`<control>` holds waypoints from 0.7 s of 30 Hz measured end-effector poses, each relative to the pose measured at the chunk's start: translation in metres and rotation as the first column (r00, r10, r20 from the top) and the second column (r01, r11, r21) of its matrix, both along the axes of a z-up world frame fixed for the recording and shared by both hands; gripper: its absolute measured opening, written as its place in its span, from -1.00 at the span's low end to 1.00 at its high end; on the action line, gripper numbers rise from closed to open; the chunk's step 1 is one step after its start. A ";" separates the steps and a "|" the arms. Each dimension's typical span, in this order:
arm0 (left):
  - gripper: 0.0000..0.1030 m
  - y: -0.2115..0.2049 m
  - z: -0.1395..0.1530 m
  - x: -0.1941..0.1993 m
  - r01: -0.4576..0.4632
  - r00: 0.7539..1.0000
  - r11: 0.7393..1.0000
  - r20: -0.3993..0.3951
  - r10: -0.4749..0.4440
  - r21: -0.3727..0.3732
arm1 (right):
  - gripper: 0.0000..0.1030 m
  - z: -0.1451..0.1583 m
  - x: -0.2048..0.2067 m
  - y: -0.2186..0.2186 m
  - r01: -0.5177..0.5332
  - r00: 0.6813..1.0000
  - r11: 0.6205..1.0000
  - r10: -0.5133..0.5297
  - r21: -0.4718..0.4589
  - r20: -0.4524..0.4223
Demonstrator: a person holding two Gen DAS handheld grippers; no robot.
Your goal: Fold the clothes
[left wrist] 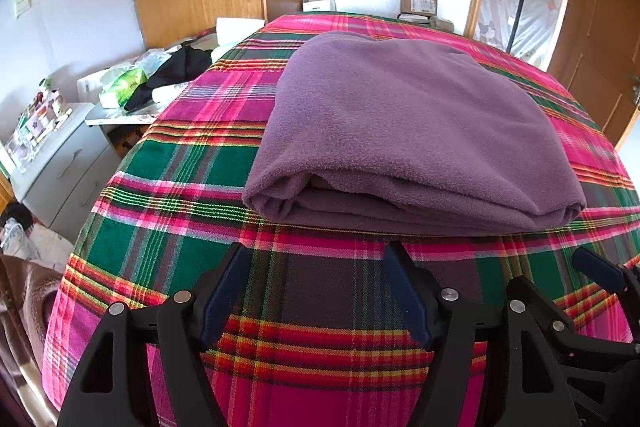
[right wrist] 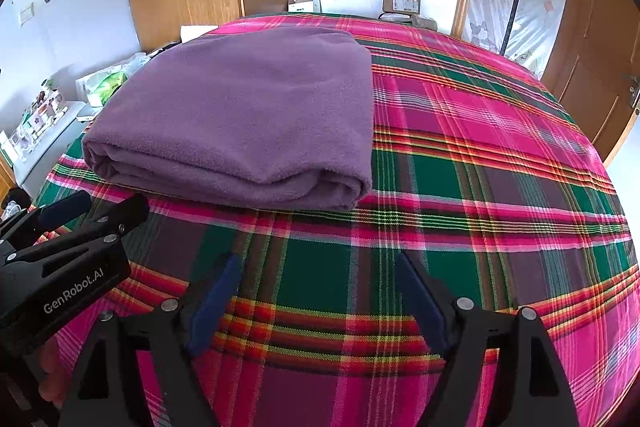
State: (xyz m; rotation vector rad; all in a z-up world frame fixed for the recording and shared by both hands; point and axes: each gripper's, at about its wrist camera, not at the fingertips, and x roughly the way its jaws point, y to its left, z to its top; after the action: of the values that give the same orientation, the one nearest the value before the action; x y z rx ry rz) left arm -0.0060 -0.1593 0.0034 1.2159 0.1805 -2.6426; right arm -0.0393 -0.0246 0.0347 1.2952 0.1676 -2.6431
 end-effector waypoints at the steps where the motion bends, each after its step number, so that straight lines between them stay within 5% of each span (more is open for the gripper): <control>1: 0.40 0.000 0.000 0.000 0.001 1.000 1.000 0.000 -0.001 0.000 | 0.58 0.000 0.000 0.000 0.002 1.000 1.000 -0.002 0.000 0.000; 21: 0.40 -0.002 -0.001 -0.001 0.007 1.000 1.000 -0.003 -0.007 -0.001 | 0.64 -0.001 -0.003 -0.001 0.019 1.000 1.000 -0.019 0.003 0.004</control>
State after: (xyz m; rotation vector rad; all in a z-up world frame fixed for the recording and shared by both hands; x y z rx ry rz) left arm -0.0066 -0.1610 0.0028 1.2147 0.1751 -2.6501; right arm -0.0428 -0.0255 0.0340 1.3102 0.1596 -2.6567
